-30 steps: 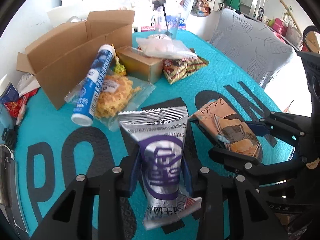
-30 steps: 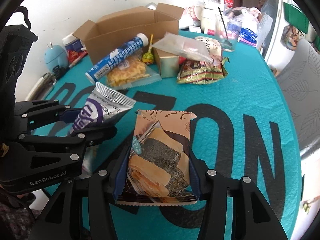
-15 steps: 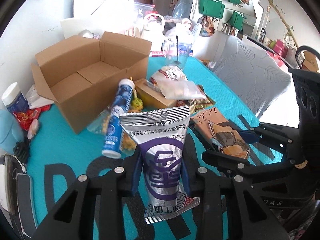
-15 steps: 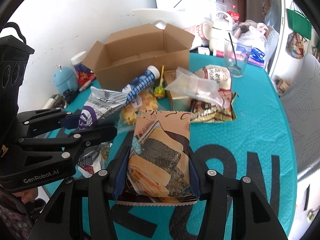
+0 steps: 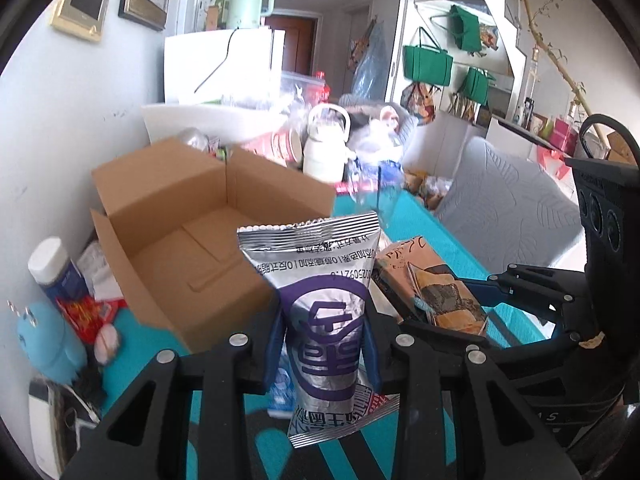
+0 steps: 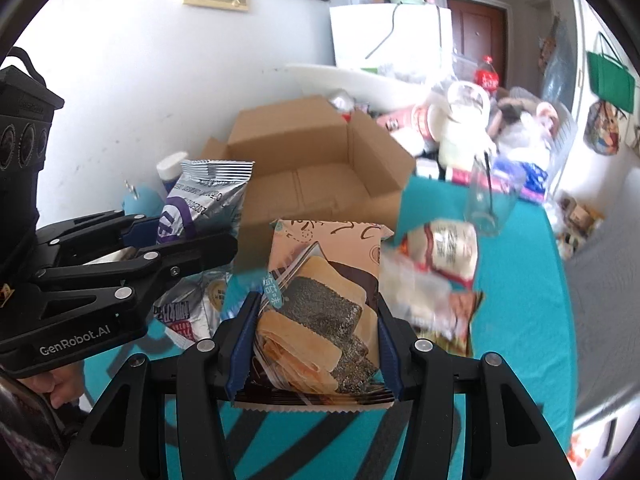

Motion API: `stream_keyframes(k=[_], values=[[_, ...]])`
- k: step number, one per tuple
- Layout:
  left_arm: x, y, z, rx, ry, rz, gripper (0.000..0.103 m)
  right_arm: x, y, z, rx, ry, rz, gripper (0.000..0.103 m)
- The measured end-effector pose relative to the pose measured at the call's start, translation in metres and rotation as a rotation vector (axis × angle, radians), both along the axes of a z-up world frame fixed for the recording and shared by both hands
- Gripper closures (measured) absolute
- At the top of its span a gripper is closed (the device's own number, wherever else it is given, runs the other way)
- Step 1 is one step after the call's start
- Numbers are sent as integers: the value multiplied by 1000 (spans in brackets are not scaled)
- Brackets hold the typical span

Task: Organize snacks
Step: 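Carry both held snacks up and over into the cardboard box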

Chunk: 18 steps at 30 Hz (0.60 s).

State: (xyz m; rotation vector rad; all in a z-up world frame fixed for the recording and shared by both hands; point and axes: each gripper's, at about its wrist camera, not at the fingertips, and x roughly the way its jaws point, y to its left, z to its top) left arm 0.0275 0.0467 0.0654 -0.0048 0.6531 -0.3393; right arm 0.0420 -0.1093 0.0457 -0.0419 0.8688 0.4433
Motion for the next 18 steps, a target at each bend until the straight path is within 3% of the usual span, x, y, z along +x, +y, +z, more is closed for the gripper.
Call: stream_keyframes(k=[9, 18], values=[[48, 18, 35, 19, -108, 42, 70, 56, 26, 35, -9, -92, 48, 51], [109, 43, 50, 5, -170, 129, 70, 124, 43, 42, -2, -140, 77, 51]])
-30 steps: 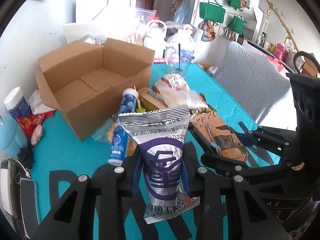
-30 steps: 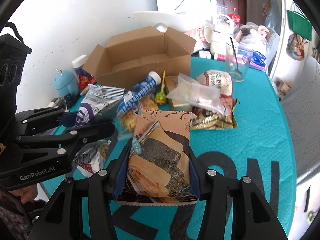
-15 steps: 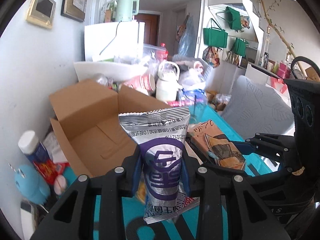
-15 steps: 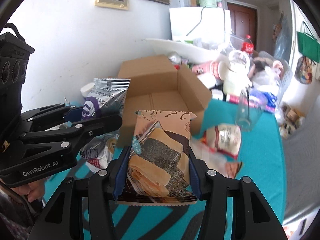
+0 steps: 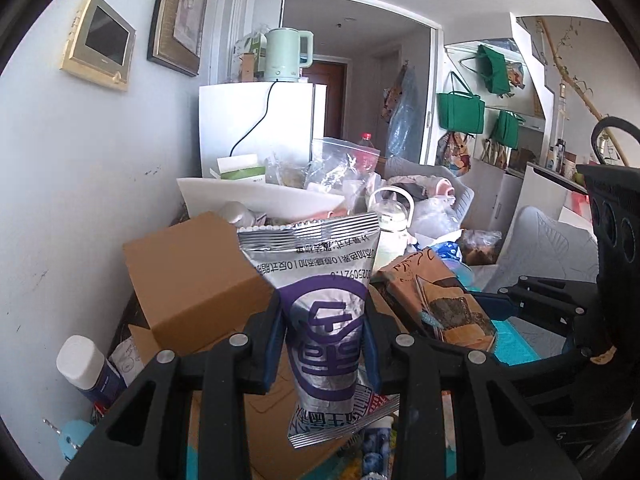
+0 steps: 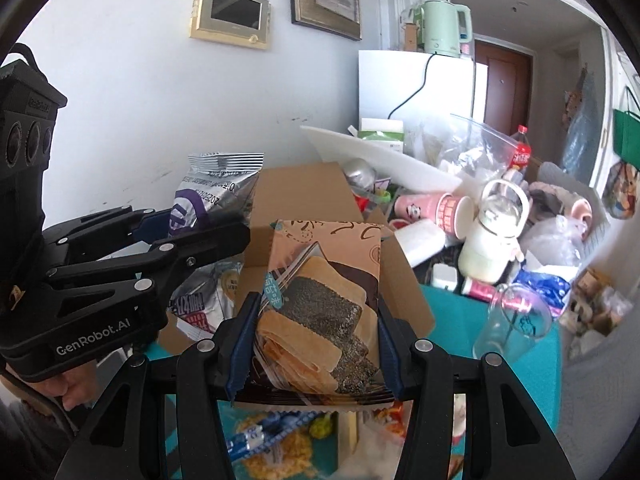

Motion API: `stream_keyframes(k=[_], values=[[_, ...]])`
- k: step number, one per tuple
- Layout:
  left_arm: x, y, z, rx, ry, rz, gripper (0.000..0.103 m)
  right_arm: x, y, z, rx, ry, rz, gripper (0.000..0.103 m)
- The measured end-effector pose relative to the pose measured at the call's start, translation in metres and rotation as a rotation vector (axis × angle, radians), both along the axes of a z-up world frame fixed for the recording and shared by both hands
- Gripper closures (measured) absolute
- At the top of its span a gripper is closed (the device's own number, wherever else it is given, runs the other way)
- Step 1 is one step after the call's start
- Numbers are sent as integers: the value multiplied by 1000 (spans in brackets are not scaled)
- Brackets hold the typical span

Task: Organize snacks
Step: 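Carry both held snacks up and over into the cardboard box, then open both grippers to drop the snacks into the box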

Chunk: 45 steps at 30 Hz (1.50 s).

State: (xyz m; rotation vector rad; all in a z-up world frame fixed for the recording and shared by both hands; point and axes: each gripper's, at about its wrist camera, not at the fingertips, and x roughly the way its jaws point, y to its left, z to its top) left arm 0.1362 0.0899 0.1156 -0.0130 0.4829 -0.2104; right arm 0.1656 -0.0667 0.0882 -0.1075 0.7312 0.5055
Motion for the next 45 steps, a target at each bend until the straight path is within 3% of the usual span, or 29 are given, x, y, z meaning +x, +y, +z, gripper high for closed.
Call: stream_keyframes(k=[11, 19, 37, 45], values=[[71, 26, -23, 27, 34, 131, 70, 76, 15, -15, 33, -14, -2, 51], [107, 45, -64, 54, 173, 213, 70, 114, 19, -50, 11, 42, -27, 51], [149, 52, -117, 46, 472, 272, 70, 137, 39, -108, -100, 207, -7, 49], [150, 50, -125, 77, 519, 310, 64, 140, 39, -111, -127, 222, -26, 49]])
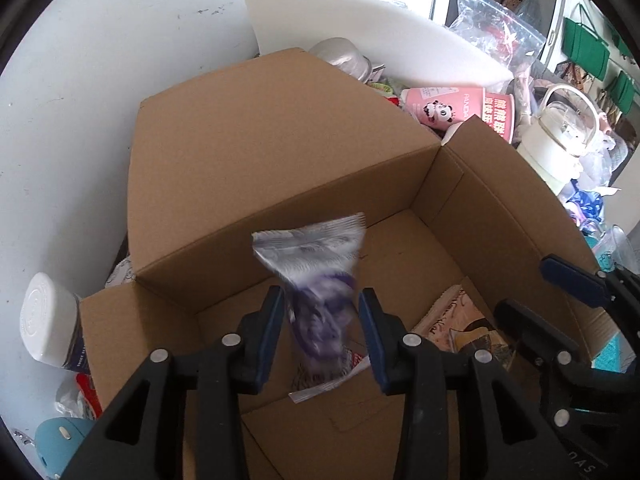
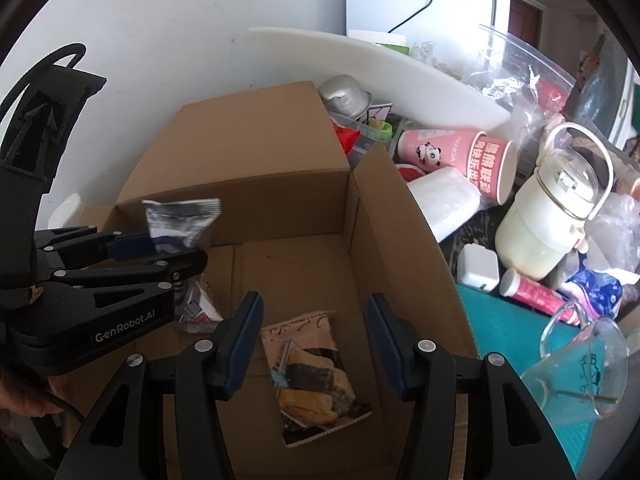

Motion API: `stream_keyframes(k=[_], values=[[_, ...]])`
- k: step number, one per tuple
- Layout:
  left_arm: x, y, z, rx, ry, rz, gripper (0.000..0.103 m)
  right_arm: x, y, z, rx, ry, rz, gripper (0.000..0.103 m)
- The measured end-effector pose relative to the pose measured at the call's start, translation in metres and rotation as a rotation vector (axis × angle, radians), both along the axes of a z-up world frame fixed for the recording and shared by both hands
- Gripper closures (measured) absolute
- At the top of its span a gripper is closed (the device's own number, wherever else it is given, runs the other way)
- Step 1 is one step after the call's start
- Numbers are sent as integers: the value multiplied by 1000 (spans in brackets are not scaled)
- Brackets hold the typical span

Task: Organize snacks
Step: 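Open both grippers to drop the snacks into the box, then withdraw both grippers from the box back toward the table snacks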

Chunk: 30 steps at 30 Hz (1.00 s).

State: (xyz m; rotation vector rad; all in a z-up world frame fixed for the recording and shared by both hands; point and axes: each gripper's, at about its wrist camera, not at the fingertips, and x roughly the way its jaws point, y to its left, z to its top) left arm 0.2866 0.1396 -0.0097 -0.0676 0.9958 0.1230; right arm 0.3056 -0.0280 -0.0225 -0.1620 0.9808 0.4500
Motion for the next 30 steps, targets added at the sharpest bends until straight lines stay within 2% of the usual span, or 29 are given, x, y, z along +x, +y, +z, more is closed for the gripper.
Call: stream_keyframes(k=[1, 3, 5, 16, 30], values=[[0, 0, 0, 10, 2, 9, 63, 0, -1, 1, -4, -1, -6, 49], [-1, 1, -1, 7, 3, 17, 53, 0, -2, 3, -9, -5, -15, 49], [-2, 1, 0, 2, -4, 21, 50, -1, -2, 5, -11, -13, -16, 49], [-18, -8, 16, -13, -56, -10, 50, -14, -8, 22, 1, -53, -43, 49], [-80, -27, 70, -25, -199, -51, 50, -57, -44, 75, 37, -134, -111, 49]])
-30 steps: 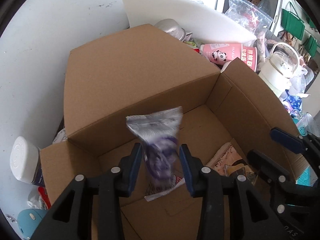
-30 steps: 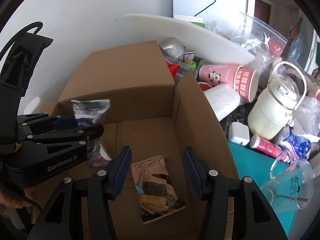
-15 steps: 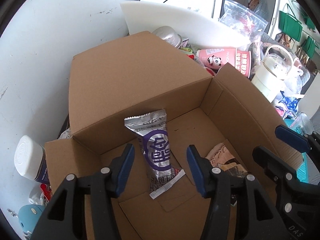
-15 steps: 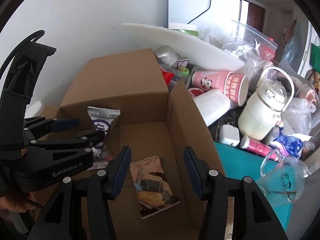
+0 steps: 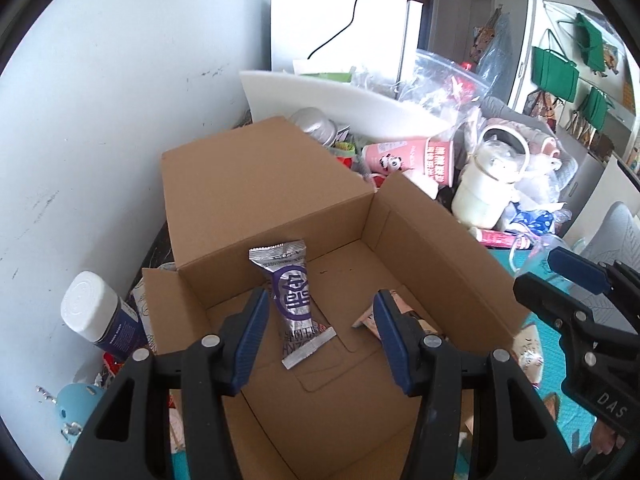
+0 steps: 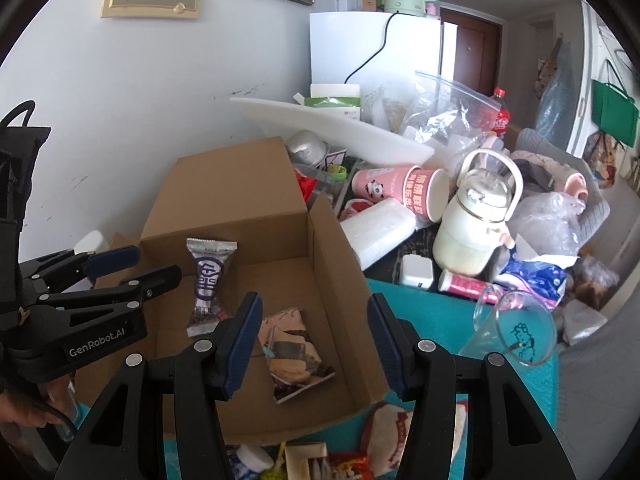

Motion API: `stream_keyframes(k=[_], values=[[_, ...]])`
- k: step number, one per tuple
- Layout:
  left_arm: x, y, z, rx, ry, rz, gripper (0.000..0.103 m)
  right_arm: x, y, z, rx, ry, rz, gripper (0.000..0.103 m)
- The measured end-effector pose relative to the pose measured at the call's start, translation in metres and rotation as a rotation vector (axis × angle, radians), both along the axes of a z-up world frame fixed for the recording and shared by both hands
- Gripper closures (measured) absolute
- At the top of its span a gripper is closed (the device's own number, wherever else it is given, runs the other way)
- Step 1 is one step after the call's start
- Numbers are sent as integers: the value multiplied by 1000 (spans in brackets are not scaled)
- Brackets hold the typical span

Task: Organize snacks
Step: 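Withdraw both grippers from the box back toward the table snacks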

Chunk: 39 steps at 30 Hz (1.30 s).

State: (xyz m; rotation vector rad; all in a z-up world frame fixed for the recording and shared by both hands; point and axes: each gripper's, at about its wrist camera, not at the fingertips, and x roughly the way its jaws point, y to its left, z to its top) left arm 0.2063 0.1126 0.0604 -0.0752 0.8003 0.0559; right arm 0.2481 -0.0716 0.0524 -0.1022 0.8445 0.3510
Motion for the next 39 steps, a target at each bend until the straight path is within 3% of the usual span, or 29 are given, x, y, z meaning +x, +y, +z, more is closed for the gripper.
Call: stream_keyframes(k=[11, 19, 22, 26, 39], values=[[-64, -22, 45, 29, -113, -59, 50, -55, -25, 48, 30, -91, -34, 31], [-107, -35, 59, 30, -160, -101, 50, -97, -35, 68, 36, -141, -39, 22], [-120, -40, 56, 28, -161, -122, 49, -114, -40, 68, 26, -149, -50, 20], [-136, -44, 49, 10, -184, -148, 30, -136, -50, 65, 36, -145, -76, 18], [-168, -60, 9, -33, -125, -234, 30, -182, -64, 23, 32, -64, -120, 18]])
